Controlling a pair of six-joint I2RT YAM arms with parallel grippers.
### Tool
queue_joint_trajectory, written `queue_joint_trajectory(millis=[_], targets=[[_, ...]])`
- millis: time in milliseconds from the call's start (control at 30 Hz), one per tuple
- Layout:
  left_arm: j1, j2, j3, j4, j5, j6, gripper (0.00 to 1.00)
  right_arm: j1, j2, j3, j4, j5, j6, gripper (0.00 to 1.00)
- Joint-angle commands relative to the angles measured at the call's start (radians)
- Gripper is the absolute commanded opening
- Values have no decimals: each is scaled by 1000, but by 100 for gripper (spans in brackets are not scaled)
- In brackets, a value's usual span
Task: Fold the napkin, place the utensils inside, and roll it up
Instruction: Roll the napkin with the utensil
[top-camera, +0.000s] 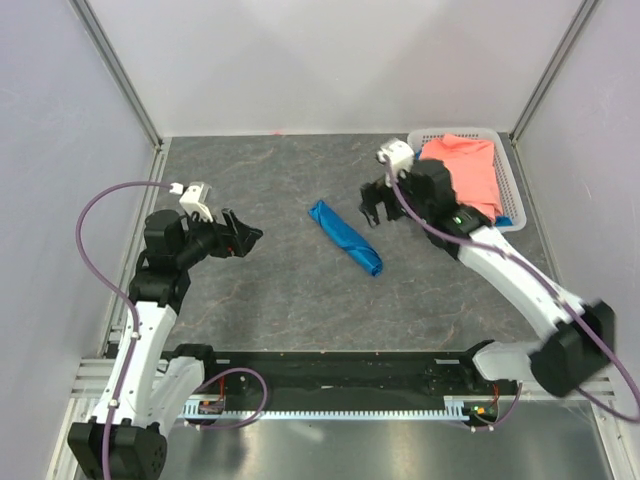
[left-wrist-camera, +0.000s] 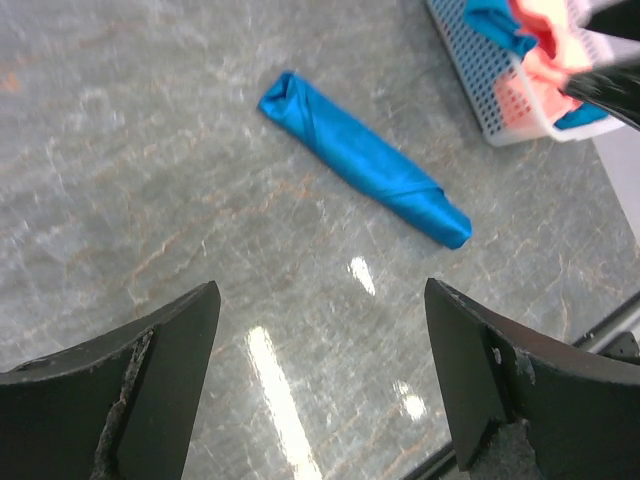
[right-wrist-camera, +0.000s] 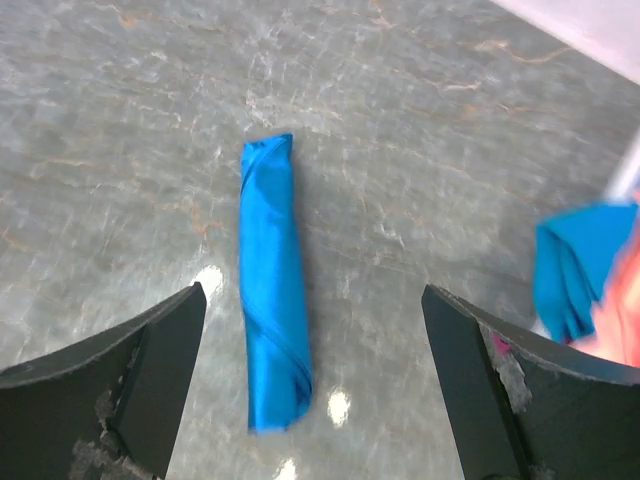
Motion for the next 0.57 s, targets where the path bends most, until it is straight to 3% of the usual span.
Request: queue_joint_trajectory(millis=[0,133,533], targets=[[6,-67,-27,86,-44,-8,90,3,-257,-307,191,66,81,98],[6,-95,-38,92,-59,-15,90,3,-389,-511,257,132,130,98],[6,-138,-60,114,-93,-20,91,3,-440,-588,251,161,154,98]])
